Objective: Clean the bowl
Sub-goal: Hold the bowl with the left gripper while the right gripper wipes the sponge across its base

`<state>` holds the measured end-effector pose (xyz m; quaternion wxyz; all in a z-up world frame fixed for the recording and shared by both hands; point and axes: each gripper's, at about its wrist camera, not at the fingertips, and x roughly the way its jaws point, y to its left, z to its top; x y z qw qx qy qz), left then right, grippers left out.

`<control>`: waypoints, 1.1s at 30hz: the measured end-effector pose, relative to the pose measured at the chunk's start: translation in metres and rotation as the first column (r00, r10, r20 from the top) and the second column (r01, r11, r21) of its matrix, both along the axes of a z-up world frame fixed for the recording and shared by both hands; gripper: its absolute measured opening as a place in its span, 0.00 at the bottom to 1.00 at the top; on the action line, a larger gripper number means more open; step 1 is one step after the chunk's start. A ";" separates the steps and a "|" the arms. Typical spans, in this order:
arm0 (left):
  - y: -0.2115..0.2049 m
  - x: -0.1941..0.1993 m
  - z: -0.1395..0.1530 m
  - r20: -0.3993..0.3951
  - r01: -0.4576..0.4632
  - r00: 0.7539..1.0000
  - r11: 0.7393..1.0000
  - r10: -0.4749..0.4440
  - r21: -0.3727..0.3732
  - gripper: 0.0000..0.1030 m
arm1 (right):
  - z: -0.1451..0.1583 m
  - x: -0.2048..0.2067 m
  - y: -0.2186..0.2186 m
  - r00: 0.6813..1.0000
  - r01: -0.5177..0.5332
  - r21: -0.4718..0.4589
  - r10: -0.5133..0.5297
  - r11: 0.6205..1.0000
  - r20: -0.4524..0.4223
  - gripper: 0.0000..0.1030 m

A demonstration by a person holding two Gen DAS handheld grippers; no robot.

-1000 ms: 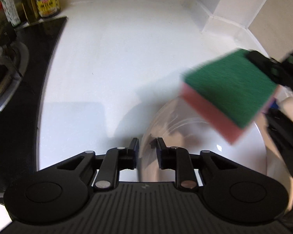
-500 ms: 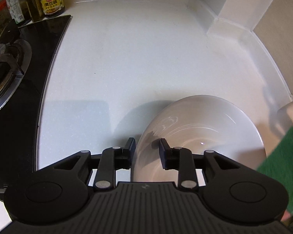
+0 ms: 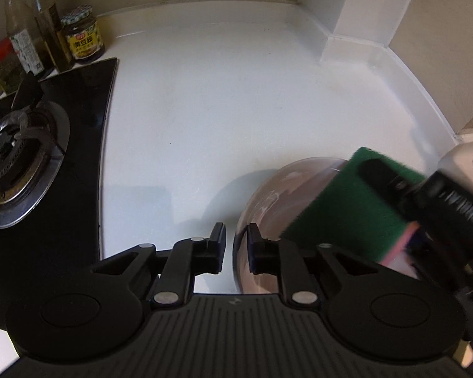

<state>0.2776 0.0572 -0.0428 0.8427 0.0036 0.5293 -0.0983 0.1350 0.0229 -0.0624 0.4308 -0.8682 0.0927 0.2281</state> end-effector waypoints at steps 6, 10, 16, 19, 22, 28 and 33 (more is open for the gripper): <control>0.008 0.010 -0.002 -0.027 -0.028 0.999 0.999 0.027 -0.034 0.16 | -0.012 0.010 0.017 0.996 -0.087 -0.055 0.087 0.995 -0.003 0.24; 0.008 0.014 -0.005 -0.033 -0.034 0.999 0.999 0.033 -0.043 0.18 | -0.005 0.012 0.020 0.989 -0.128 -0.066 0.123 0.990 -0.078 0.24; 0.002 0.017 -0.010 -0.030 -0.038 0.999 0.999 0.037 -0.020 0.22 | 0.013 0.006 0.021 0.964 -0.170 -0.149 0.133 0.974 -0.231 0.25; 0.005 0.020 -0.012 -0.045 -0.042 0.998 0.999 0.040 -0.034 0.21 | 0.026 0.007 0.012 0.934 -0.157 -0.202 0.080 0.967 -0.347 0.26; 0.005 0.020 -0.012 -0.053 -0.042 0.998 0.998 0.040 -0.041 0.21 | 0.038 0.014 0.011 0.935 -0.133 -0.178 0.064 0.975 -0.350 0.26; -0.001 0.015 -0.013 -0.040 -0.035 0.999 0.999 0.034 -0.009 0.19 | 0.009 0.024 0.034 0.964 -0.109 -0.100 0.080 0.989 -0.252 0.25; -0.006 0.010 -0.014 -0.015 -0.023 1.000 0.999 0.024 0.028 0.20 | 0.012 0.036 0.043 0.934 -0.021 -0.046 0.003 0.999 -0.358 0.25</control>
